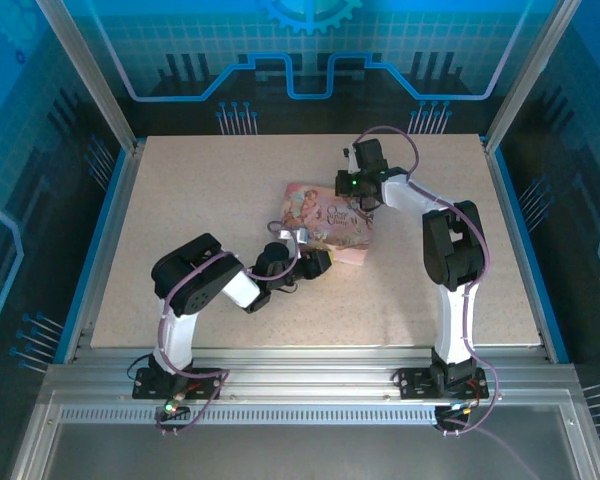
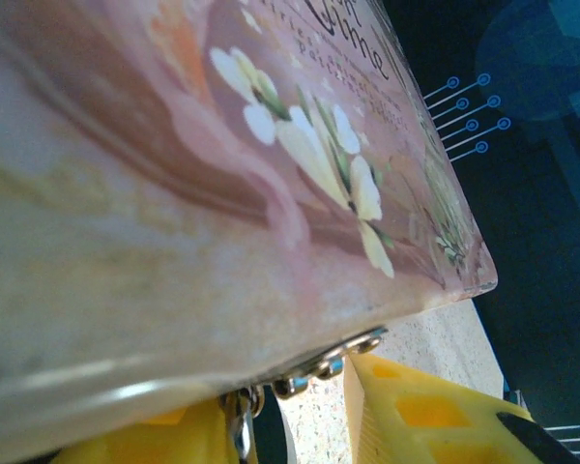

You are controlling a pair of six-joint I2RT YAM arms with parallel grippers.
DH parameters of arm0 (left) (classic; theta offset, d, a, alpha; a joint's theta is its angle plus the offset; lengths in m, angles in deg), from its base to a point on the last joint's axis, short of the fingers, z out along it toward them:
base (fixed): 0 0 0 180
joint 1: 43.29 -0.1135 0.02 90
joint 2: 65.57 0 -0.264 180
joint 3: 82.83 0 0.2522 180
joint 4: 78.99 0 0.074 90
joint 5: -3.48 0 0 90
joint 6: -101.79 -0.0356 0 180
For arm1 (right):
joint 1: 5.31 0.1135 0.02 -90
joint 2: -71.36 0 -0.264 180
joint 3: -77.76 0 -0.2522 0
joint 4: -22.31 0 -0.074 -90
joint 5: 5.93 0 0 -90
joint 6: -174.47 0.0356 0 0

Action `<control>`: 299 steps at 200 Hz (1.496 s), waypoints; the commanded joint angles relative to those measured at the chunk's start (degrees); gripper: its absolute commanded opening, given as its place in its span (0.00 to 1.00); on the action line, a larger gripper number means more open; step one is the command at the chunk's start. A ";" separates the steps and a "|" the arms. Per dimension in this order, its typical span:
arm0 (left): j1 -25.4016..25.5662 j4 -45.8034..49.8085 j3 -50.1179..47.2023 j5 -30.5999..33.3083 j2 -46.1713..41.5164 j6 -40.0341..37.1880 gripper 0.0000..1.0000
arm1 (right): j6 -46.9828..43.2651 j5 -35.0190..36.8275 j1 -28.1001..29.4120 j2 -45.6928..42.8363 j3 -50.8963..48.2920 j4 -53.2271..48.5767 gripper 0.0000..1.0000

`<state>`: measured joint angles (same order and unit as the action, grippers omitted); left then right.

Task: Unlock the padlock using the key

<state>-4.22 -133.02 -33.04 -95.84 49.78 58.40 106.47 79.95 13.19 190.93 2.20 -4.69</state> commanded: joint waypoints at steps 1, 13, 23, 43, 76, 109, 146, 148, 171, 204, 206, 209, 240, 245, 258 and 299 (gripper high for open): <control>-1.71 8.07 -2.63 1.06 0.99 4.15 0.32 | 0.48 -1.51 1.13 -1.42 -1.29 -1.88 0.00; -1.85 7.70 -2.89 0.93 1.01 4.29 0.30 | 0.52 -1.56 1.11 -1.44 -1.46 -1.80 0.00; -1.98 7.73 -2.98 0.71 0.92 4.34 0.29 | 0.51 -1.51 1.18 -1.45 -1.55 -1.64 0.00; -2.16 8.11 -3.07 0.38 0.66 4.16 0.24 | 0.51 -1.61 1.18 -1.53 -1.46 -1.71 0.00; -2.59 11.25 -2.83 -0.82 -0.27 3.67 0.17 | 0.38 -1.59 1.17 -1.88 -1.55 -1.79 0.00; -3.17 18.97 -1.96 -2.66 -3.31 2.21 0.13 | -0.17 -1.83 1.15 -2.22 -0.94 -2.30 0.00; -4.35 33.66 1.48 -6.40 -7.85 -2.34 0.10 | -1.63 -1.52 0.91 -3.41 0.94 -4.54 0.00; -4.42 34.54 1.74 -6.65 -8.10 -2.67 0.09 | -1.72 -1.44 0.85 -3.50 1.09 -4.83 0.00; -5.27 43.80 4.70 -8.99 -9.91 -5.54 0.09 | -2.90 -0.17 0.72 -4.79 2.14 -7.24 0.00; -5.84 49.73 6.54 -10.34 -11.17 -7.49 0.08 | -3.37 3.40 0.48 -8.35 1.05 -9.66 0.00; -5.85 49.94 6.58 -10.40 -11.19 -7.47 0.08 | -3.37 3.70 0.48 -8.62 0.88 -9.85 0.00; -5.99 50.10 6.53 -10.56 -11.22 -7.45 0.08 | -3.25 4.22 0.48 -9.05 0.58 -10.04 0.00; -6.11 51.40 7.04 -12.14 -11.66 -7.17 0.08 | -1.88 11.80 0.17 -14.31 -4.14 -12.93 0.00; -6.12 51.56 7.22 -12.44 -11.57 -7.32 0.08 | -1.50 13.69 0.18 -15.24 -4.93 -13.66 0.00; -6.15 52.09 7.54 -13.14 -11.29 -7.53 0.08 | -0.34 18.06 0.04 -17.08 -7.17 -15.60 0.00; -6.20 53.37 8.74 -15.14 -10.63 -8.26 0.11 | 2.94 23.61 -0.70 -20.08 -14.17 -17.77 0.00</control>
<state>-10.19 -88.97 -24.10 -107.91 37.76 51.19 106.55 97.74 13.15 172.04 -8.32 -18.63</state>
